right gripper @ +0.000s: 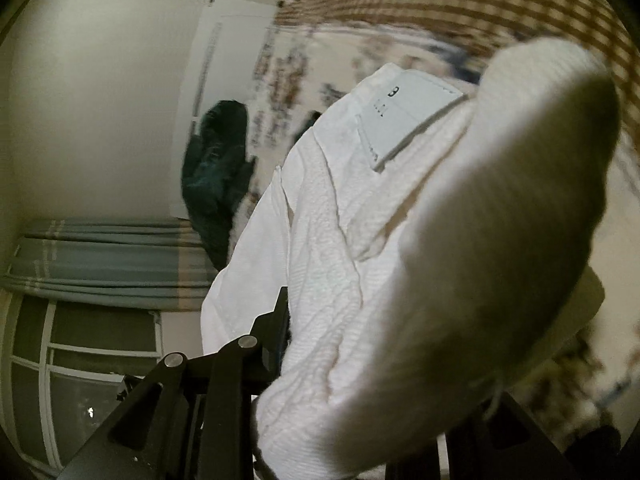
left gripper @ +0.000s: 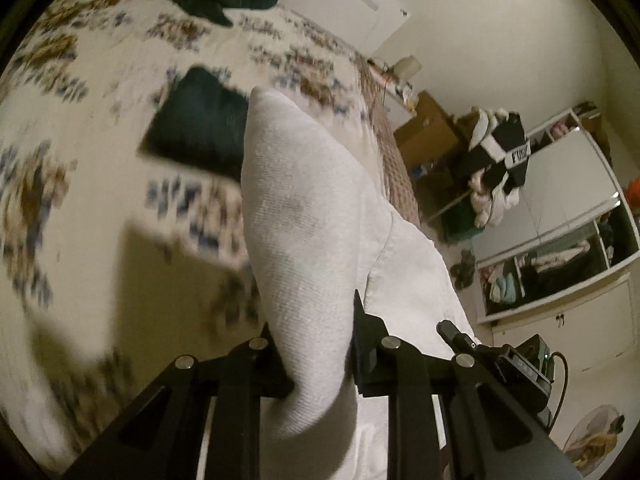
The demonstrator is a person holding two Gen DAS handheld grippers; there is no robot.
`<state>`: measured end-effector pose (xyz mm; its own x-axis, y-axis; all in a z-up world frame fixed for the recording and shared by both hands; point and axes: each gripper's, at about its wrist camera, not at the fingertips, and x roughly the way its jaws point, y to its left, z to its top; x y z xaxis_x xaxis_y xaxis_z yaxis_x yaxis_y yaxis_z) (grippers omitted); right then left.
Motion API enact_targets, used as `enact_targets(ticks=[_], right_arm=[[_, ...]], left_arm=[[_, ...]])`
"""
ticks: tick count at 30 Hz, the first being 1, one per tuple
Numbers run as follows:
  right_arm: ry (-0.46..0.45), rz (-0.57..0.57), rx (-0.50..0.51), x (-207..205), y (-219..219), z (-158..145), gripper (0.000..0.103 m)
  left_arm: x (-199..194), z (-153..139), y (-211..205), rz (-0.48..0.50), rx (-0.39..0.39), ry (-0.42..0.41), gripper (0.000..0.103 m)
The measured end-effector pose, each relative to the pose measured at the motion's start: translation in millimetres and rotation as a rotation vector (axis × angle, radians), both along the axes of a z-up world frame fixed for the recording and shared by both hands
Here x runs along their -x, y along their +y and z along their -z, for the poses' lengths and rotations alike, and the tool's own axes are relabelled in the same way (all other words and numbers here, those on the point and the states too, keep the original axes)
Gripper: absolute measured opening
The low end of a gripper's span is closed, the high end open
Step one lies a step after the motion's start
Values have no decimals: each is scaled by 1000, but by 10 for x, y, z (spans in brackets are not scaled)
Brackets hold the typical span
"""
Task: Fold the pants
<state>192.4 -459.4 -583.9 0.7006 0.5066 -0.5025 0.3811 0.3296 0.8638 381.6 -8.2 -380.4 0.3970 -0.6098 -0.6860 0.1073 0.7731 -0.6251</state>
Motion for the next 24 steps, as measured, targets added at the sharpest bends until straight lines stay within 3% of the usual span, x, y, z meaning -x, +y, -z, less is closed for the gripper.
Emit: enact_targets(ticks=[7, 14, 20, 24], right_arm=[[-72, 4, 42, -1570, 330, -21, 27], [-75, 9, 58, -2850, 657, 457, 27], [-3, -12, 114, -3504, 880, 1086, 27], [48, -57, 55, -3495, 878, 1398, 32]], left_arm=[[-1558, 220, 377, -13, -10, -34, 18], [-2764, 837, 664, -15, -55, -5, 18], [-3198, 1566, 853, -8, -107, 117, 19], [-3130, 1676, 947, 17, -86, 122, 19]])
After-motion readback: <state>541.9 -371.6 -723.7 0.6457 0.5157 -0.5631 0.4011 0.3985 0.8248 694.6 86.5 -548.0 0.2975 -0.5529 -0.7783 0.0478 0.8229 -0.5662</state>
